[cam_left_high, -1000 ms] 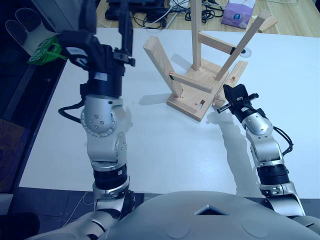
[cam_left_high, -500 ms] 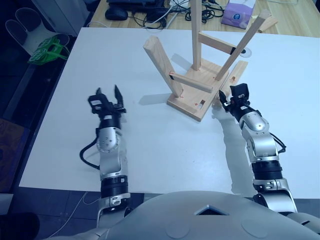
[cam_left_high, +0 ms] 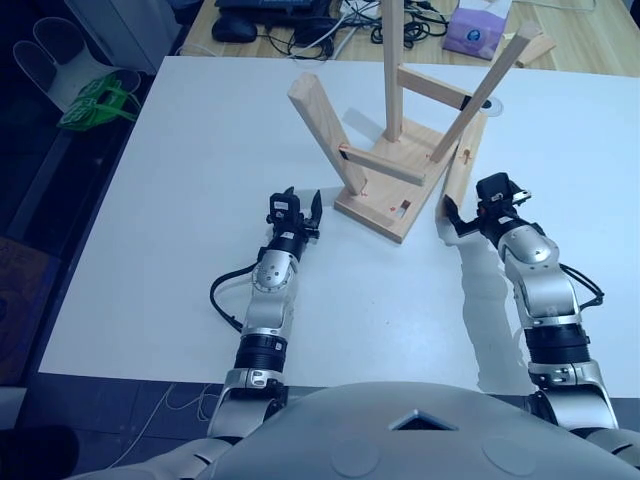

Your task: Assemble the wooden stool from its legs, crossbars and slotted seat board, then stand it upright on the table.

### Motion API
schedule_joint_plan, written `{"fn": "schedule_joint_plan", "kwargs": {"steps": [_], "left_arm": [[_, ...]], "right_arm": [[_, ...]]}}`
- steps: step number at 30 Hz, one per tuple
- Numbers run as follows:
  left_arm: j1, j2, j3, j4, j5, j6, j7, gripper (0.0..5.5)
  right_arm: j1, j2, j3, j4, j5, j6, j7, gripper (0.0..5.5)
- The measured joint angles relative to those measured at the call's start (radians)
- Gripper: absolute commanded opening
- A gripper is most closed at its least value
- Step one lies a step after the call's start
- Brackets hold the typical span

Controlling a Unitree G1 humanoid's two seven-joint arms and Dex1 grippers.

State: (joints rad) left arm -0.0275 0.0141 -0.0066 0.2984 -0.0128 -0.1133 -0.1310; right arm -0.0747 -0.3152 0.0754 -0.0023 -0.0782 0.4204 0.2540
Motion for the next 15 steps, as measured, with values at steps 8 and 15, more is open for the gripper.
{"fn": "schedule_joint_plan", "kwargs": {"steps": [8, 15], "left_arm": [[0.012, 0.012, -0.001, 0.005, 0.007, -0.037, 0.012, 2.77], [0.021, 0.018, -0.004, 0.01, 0.022, -0.058, 0.019, 2.77]], "right_arm": [[0.033, -0.031, -0.202, -0.071, 0.173, 0.197, 0.036, 5.37], [-0.048, 0.073, -0.252, -0.116, 0.276, 0.329, -0.035, 5.37]]}}
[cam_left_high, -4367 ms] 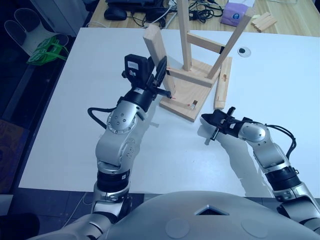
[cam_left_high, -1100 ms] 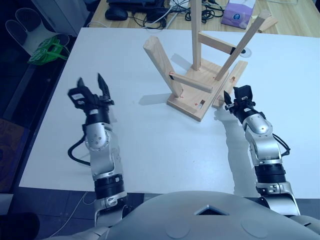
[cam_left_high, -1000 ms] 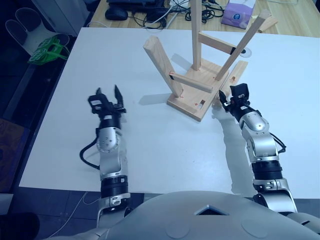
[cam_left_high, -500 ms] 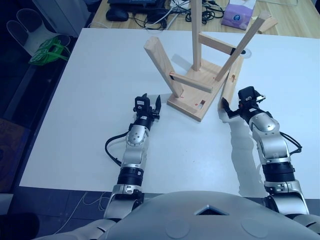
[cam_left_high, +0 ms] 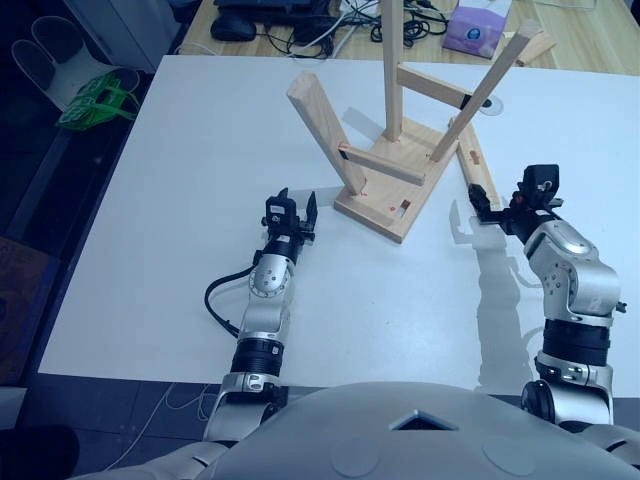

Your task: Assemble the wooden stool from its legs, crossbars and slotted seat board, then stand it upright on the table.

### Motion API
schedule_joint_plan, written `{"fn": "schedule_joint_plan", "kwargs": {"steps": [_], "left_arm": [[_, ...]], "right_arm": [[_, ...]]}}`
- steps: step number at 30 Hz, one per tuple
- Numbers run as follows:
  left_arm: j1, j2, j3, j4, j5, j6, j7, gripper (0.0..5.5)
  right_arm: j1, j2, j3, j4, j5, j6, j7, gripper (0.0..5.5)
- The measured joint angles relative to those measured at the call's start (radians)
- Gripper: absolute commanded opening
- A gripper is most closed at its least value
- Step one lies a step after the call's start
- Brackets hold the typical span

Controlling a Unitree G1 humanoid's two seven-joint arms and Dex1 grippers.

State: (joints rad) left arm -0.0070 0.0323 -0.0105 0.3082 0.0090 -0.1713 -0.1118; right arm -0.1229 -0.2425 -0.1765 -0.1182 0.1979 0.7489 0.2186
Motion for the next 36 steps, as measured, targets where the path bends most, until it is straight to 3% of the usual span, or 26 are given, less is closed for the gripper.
{"fn": "schedule_joint_plan", "kwargs": {"steps": [4, 15, 18, 23, 32, 36], "left_arm": [[0.0, -0.001, 0.002, 0.0, -0.001, 0.0, 0.001, 2.77], [-0.025, 0.024, 0.257, -0.28, -0.082, -0.126, 0.211, 2.77], [-0.138, 0.105, 0.342, -0.412, -0.113, -0.074, 0.25, 2.77], [-0.346, 0.192, 0.331, -0.582, -0.149, 0.074, 0.227, 2.77], [-0.537, 0.27, 0.357, -0.597, -0.214, 0.219, 0.191, 2.77], [-0.69, 0.329, 0.352, -0.562, -0.28, 0.278, 0.121, 2.77]], "right_arm": [[-0.025, 0.002, 0.062, 0.137, -0.059, -0.012, -0.037, 5.37], [-0.097, -0.011, 0.058, 0.304, -0.067, -0.089, -0.024, 3.53], [-0.11, -0.002, 0.039, 0.346, -0.067, -0.131, -0.053, 3.06], [-0.125, 0.008, 0.032, 0.417, -0.068, -0.251, -0.074, 2.13], [-0.129, 0.05, -0.005, 0.425, -0.058, -0.305, -0.131, 2.06], [-0.117, 0.072, -0.023, 0.311, -0.108, -0.496, -0.237, 2.06]]}}
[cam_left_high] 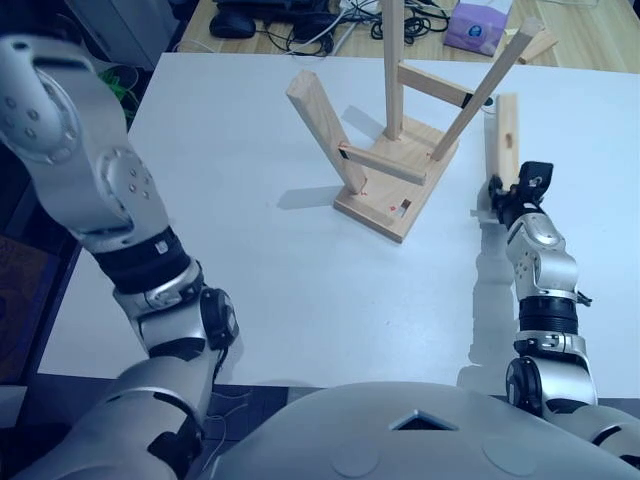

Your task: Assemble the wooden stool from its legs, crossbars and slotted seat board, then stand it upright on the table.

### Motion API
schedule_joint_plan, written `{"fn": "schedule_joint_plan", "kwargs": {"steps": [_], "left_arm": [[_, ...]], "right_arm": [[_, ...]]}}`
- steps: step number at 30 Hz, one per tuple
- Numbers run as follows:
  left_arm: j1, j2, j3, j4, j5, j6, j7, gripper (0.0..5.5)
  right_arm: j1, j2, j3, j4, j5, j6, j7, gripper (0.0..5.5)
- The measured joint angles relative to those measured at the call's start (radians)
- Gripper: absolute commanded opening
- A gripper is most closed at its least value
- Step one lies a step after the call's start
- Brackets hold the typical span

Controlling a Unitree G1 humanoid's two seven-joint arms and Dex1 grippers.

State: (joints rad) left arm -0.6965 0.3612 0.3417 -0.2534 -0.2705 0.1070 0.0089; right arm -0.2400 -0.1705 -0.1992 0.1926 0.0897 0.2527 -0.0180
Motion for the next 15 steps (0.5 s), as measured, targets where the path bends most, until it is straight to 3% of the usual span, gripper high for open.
{"fn": "schedule_joint_plan", "kwargs": {"steps": [5, 11, 15], "left_arm": [[-0.111, 0.02, -0.078, 0.049, -0.102, 0.102, -0.145, 2.77], [-0.127, -0.055, -0.149, 0.114, -0.275, 0.283, -0.261, 2.77], [-0.138, -0.075, -0.172, 0.119, -0.374, 0.379, -0.336, 2.77]], "right_arm": [[-0.025, -0.014, 0.01, -0.113, -0.092, -0.173, -0.066, 2.06], [-0.096, -0.122, 0.017, -0.245, -0.203, -0.375, -0.082, 2.06], [-0.122, -0.163, 0.062, -0.361, -0.144, -0.46, 0.057, 2.05]]}}
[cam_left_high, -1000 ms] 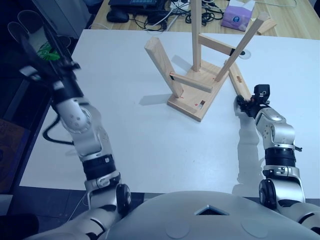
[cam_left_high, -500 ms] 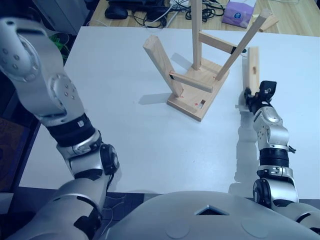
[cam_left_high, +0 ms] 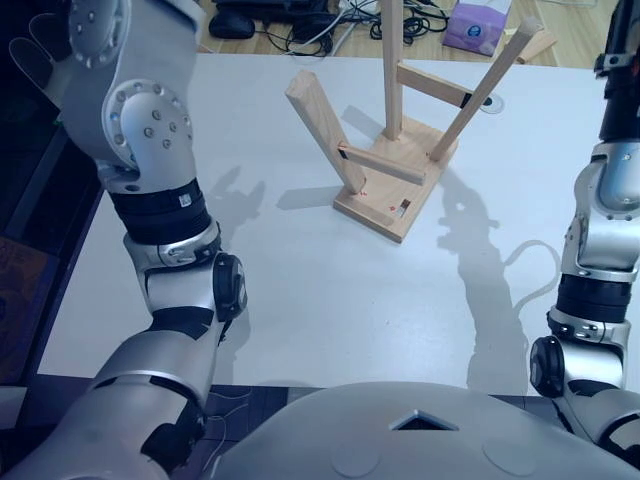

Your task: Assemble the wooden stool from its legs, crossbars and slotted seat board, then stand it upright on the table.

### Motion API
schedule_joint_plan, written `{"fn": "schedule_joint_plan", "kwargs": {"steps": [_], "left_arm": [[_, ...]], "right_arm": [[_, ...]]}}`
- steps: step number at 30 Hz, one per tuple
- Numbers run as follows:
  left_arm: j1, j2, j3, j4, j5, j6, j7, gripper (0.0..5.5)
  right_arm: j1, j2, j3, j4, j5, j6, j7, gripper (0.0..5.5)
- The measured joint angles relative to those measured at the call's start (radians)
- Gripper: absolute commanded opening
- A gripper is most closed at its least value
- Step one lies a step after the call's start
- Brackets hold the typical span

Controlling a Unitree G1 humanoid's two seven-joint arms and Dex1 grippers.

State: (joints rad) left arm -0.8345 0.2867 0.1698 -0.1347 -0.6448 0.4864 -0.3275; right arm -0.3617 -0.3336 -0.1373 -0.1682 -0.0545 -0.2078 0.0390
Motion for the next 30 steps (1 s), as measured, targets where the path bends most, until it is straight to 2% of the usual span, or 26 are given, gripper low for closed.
{"fn": "schedule_joint_plan", "kwargs": {"steps": [4, 9, 15, 20, 24, 30], "left_arm": [[-0.004, -0.053, 0.008, -0.017, -0.194, 0.157, -0.014, 2.77], [0.039, -0.102, -0.022, -0.102, -0.344, 0.281, -0.002, 2.77], [0.051, -0.175, -0.065, -0.11, -0.346, 0.285, 0.053, 2.77], [0.052, -0.208, -0.064, -0.111, -0.375, 0.288, 0.064, 2.77], [0.07, -0.211, -0.069, -0.137, -0.428, 0.313, 0.061, 2.77], [0.087, -0.206, -0.076, -0.142, -0.43, 0.313, 0.052, 1.87]], "right_arm": [[-0.004, -0.03, 0.056, -0.072, 0.075, -0.005, 0.146, 2.05], [-0.038, -0.021, 0.104, -0.126, 0.12, 0.021, 0.214, 2.05], [-0.05, 0.023, 0.164, -0.142, 0.14, 0.043, 0.245, 2.05], [-0.035, 0.039, 0.233, -0.153, 0.145, 0.045, 0.298, 2.05], [-0.027, 0.049, 0.244, -0.155, 0.145, 0.053, 0.302, 2.05], [-0.027, 0.064, 0.252, -0.167, 0.145, 0.057, 0.302, 2.05]]}}
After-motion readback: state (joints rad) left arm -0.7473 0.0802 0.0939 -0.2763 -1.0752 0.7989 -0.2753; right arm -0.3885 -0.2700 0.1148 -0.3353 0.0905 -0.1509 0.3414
